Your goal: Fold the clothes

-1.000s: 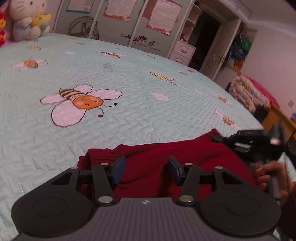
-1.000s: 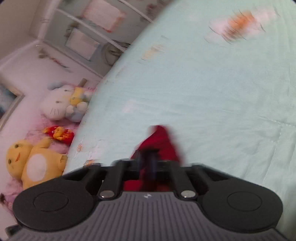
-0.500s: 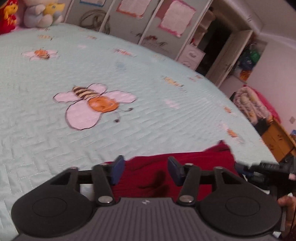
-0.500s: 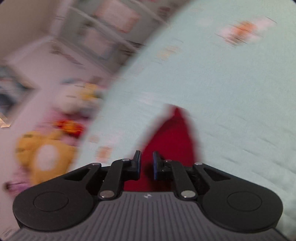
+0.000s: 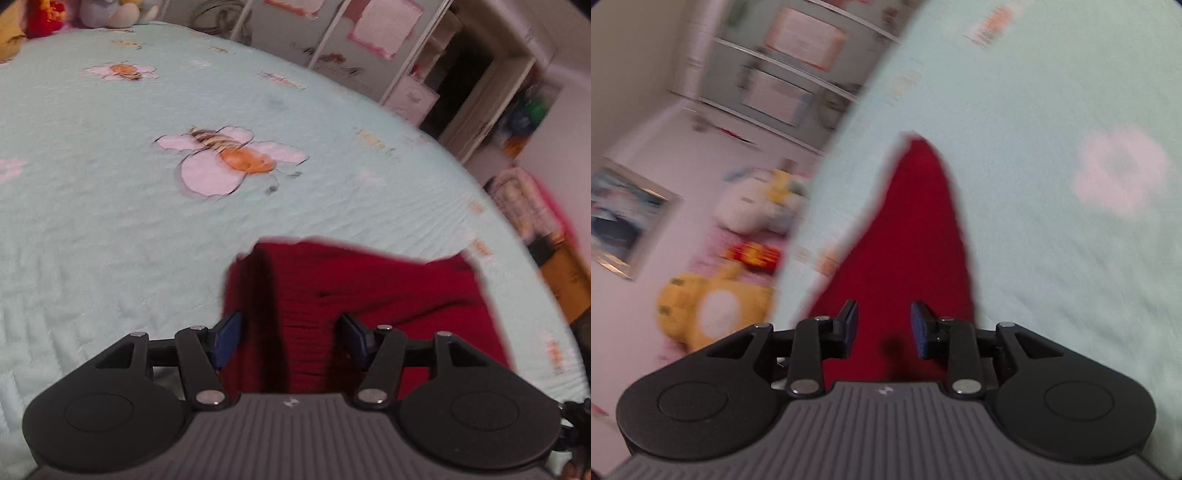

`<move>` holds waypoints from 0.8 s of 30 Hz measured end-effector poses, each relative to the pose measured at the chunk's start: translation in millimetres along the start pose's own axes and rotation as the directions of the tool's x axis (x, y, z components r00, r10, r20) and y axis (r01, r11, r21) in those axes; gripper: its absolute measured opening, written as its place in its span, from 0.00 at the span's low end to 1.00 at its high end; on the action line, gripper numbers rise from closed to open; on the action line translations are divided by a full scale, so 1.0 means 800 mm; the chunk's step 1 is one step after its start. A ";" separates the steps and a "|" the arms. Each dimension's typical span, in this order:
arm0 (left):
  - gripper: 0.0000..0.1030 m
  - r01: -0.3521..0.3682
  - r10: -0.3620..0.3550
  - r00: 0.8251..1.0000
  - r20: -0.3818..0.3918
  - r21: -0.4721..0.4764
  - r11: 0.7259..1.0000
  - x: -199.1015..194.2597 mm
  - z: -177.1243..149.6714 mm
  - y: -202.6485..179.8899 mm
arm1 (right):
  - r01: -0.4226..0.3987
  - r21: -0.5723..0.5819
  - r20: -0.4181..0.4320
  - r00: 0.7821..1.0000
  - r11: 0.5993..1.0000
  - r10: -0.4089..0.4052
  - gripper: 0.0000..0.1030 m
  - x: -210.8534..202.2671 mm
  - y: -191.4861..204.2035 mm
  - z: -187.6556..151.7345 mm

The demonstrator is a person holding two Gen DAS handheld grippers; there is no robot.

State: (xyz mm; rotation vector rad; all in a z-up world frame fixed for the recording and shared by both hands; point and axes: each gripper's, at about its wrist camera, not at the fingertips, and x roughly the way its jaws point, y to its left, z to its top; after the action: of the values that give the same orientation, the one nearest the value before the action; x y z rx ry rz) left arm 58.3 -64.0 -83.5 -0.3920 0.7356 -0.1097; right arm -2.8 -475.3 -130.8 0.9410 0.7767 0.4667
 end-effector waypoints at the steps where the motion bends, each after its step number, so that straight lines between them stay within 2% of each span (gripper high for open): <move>1: 0.59 -0.005 0.005 1.000 0.010 0.005 1.000 -0.006 0.002 -0.003 | 0.009 0.006 0.007 1.000 1.000 -0.009 0.30 0.000 -0.002 -0.006; 4: 0.59 -0.026 0.024 0.998 0.052 0.028 0.999 -0.032 0.008 -0.014 | -0.008 -0.023 0.038 0.999 1.000 0.009 0.32 -0.011 0.014 -0.007; 7: 0.59 0.020 -0.033 0.996 0.078 0.154 0.988 -0.052 0.008 -0.056 | 0.026 -0.117 0.067 0.998 0.993 -0.018 0.33 -0.013 0.033 0.009; 8: 0.59 0.067 -0.081 0.995 0.064 0.190 0.979 -0.051 0.006 -0.075 | 0.038 -0.148 0.077 0.997 0.988 -0.027 0.36 -0.013 0.039 0.015; 10: 0.59 0.190 -0.198 0.980 0.007 0.249 0.950 -0.036 -0.001 -0.119 | 0.096 -0.170 0.103 0.992 0.981 -0.079 0.44 0.007 0.046 0.044; 12: 0.60 0.295 -0.291 0.955 -0.061 0.329 0.897 -0.015 -0.016 -0.168 | 0.121 -0.173 0.126 0.987 0.977 -0.100 0.46 0.038 0.050 0.081; 15: 0.60 0.405 -0.371 0.914 -0.164 0.385 0.829 0.026 -0.039 -0.224 | 0.126 -0.172 0.112 0.988 0.977 -0.108 0.48 0.091 0.047 0.141; 19: 0.60 0.427 -0.385 0.904 -0.184 0.379 0.821 0.041 -0.053 -0.231 | 0.130 -0.181 -0.043 0.989 0.975 -0.140 0.50 0.168 0.033 0.198; 21: 0.60 0.433 -0.389 0.901 -0.190 0.374 0.820 0.047 -0.059 -0.233 | 0.113 -0.217 -0.156 0.977 0.970 -0.149 0.50 0.198 0.026 0.215; 22: 0.60 0.437 -0.392 0.900 -0.193 0.372 0.819 0.051 -0.063 -0.233 | 0.117 -0.231 -0.186 0.969 0.966 -0.162 0.50 0.209 0.023 0.220; 24: 0.57 0.443 -0.396 0.896 -0.199 0.367 0.818 0.057 -0.069 -0.235 | 0.075 -0.228 -0.235 0.963 0.971 -0.129 0.50 0.221 0.020 0.225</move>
State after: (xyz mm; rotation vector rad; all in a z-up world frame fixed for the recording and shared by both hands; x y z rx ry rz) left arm 62.1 -265.0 -77.1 -0.1435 0.7075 -0.7019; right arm 248.3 -446.9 -121.4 0.6416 0.9757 0.5730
